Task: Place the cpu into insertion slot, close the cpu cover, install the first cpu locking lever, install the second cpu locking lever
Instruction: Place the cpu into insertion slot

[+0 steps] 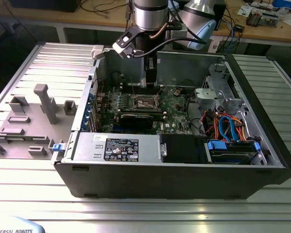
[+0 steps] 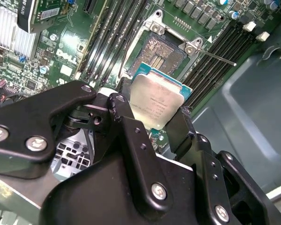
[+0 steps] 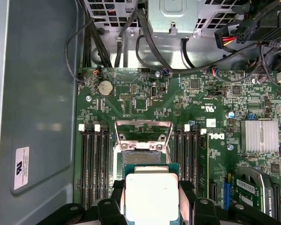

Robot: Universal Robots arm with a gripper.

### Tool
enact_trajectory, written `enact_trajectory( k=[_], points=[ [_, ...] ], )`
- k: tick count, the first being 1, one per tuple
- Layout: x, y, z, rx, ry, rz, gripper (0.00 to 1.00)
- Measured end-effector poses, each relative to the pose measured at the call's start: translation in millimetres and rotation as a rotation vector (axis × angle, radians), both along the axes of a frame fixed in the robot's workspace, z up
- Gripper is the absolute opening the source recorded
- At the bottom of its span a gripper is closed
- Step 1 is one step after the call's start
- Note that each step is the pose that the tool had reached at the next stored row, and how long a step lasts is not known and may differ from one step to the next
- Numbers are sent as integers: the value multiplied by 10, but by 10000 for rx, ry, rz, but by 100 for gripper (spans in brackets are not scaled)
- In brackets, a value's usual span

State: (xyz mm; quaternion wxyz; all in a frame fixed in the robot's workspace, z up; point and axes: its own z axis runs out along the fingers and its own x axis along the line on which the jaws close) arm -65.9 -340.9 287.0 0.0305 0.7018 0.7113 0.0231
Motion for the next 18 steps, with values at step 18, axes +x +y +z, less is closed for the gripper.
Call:
enact_trajectory(
  k=[18],
  points=[
    [-4,5,-243,0,9,-132,54]
  ],
)
